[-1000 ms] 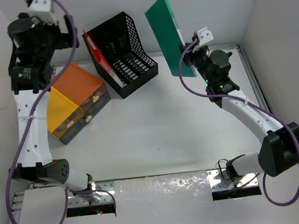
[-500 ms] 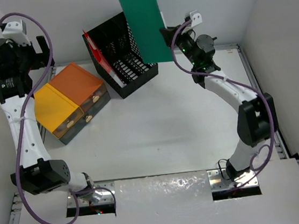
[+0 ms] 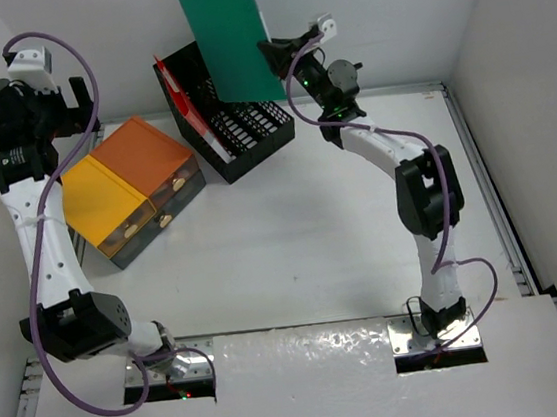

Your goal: Organize the desk

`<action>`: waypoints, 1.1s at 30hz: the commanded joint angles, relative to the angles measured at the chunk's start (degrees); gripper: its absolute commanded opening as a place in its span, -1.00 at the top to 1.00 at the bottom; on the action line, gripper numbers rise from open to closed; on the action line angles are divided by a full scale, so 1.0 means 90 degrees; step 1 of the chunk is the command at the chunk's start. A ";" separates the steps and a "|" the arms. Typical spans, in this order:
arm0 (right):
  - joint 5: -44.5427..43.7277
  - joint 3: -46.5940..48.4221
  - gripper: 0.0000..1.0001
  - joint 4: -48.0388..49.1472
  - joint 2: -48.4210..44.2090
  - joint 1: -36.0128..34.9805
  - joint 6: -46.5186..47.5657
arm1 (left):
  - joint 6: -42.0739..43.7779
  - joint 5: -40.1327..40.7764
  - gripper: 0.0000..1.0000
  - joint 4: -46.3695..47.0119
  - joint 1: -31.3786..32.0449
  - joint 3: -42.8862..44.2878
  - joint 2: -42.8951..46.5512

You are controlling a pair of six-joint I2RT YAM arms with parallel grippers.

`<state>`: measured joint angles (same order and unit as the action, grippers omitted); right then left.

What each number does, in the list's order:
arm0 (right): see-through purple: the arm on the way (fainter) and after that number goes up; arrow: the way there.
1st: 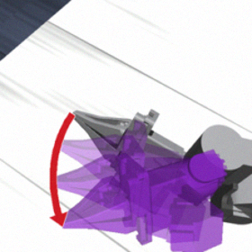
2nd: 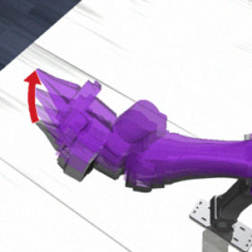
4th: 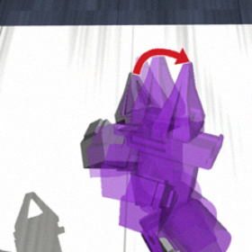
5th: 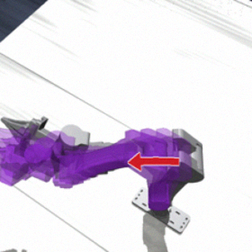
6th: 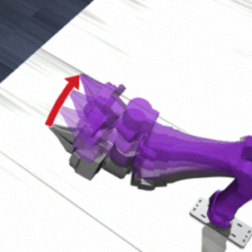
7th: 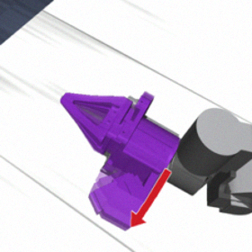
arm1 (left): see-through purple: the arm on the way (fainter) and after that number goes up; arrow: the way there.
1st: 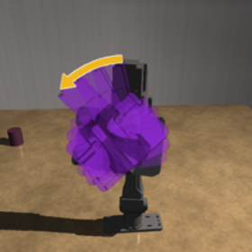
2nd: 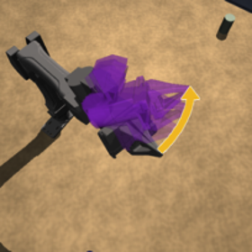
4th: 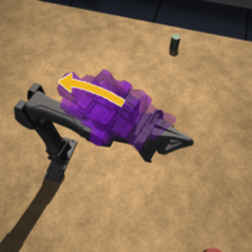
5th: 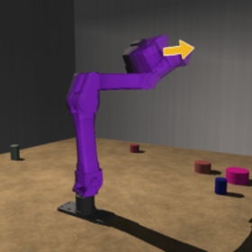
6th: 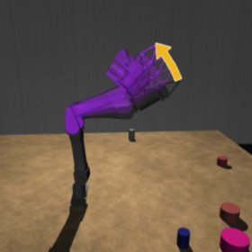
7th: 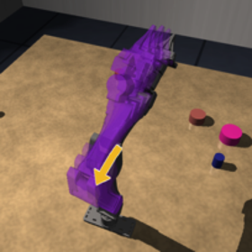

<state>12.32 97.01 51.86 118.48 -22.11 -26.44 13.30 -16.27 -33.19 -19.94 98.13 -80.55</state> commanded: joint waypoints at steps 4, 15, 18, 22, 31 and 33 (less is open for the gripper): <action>-0.0304 0.0899 1.00 0.0744 0.0594 -0.0200 0.0398 | 0.0075 -0.0301 -0.99 0.0328 -0.0206 0.0015 -0.0171; -0.0431 0.1555 1.00 0.1229 0.1806 -0.0532 0.1951 | 0.0085 -0.0506 -0.99 0.0445 -0.0333 0.0005 -0.0346; -0.0392 0.1516 1.00 0.1522 0.2040 -0.0522 0.2029 | 0.0114 -0.0535 -0.99 0.0543 -0.0343 -0.0034 -0.0395; -0.0275 0.1652 1.00 0.2078 0.2489 -0.0522 0.1834 | 0.0280 -0.0663 -0.99 0.0465 -0.0343 -0.0082 -0.0571; 0.0028 0.1994 1.00 0.2734 0.3407 -0.0532 0.1258 | 0.0475 -0.0662 -0.99 0.0524 -0.0343 -0.0298 -0.0756; 0.0009 0.1839 1.00 0.2812 0.3476 -0.0542 0.1248 | 0.0475 -0.0711 -0.99 0.0514 -0.0342 -0.0307 -0.0825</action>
<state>10.48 112.49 74.76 148.73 -26.41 -13.15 16.60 -21.06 -31.07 -22.24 95.02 -87.88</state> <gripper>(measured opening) 0.173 0.996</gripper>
